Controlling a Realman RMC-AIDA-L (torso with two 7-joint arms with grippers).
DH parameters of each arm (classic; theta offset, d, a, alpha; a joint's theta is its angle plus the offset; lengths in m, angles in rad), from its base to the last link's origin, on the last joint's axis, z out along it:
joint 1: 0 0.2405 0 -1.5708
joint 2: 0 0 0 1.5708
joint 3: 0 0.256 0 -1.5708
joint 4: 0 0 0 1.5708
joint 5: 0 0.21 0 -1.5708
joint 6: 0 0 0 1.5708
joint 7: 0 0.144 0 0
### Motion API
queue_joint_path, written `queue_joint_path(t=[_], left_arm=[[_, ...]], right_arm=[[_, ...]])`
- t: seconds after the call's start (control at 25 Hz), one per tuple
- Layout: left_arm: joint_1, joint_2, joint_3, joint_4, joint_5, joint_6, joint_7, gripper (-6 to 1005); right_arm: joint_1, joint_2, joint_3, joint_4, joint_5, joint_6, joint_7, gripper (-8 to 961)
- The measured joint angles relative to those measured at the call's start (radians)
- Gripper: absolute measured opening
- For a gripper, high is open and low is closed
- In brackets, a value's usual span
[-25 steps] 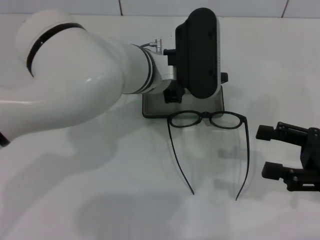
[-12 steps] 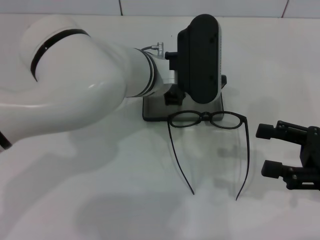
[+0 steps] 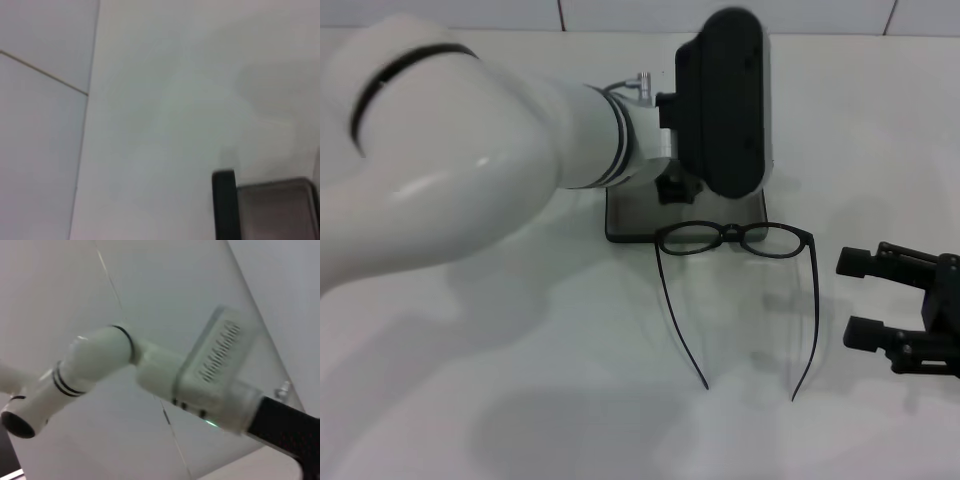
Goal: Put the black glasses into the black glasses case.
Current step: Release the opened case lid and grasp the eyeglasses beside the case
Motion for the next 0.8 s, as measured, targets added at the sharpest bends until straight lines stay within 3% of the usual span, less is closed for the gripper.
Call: queue_joint_path(t=[0.16,0.28,0.36,0.44,0.56,0.64,0.8], left_arm=[[0.084,-0.001,-0.03,0.209,-0.009,0.089,-0.042,396],[0.169,0.001,-0.07,0.364,-0.074,0.083,-0.078,396],[0.218,0.002,-0.138,0.42,-0.197,0.074,-0.062,396],[0.269,0.004,-0.255,0.441,-0.406,0.077,0.005,395],[0.329,0.005,-0.434,0.385,-0.797,0.131,0.178,393],[0.35,0.006,-0.559,0.269,-1.065,0.226,0.313,389],[0.34,0.007,-0.727,0.009,-1.401,0.463,0.49,382]], right_arm=[[-0.001,-0.017,0.0,-0.008,0.0,0.009,0.008,841],[-0.006,-0.031,0.004,-0.038,0.003,-0.031,0.024,841],[-0.018,-0.038,0.005,-0.094,0.003,-0.039,0.061,841],[-0.039,-0.041,0.009,-0.175,-0.001,-0.029,0.111,841],[-0.062,-0.036,0.051,-0.333,-0.055,-0.008,0.204,840],[-0.061,-0.028,0.083,-0.442,-0.126,0.01,0.283,839],[0.006,-0.026,0.087,-0.643,-0.287,0.035,0.467,837]])
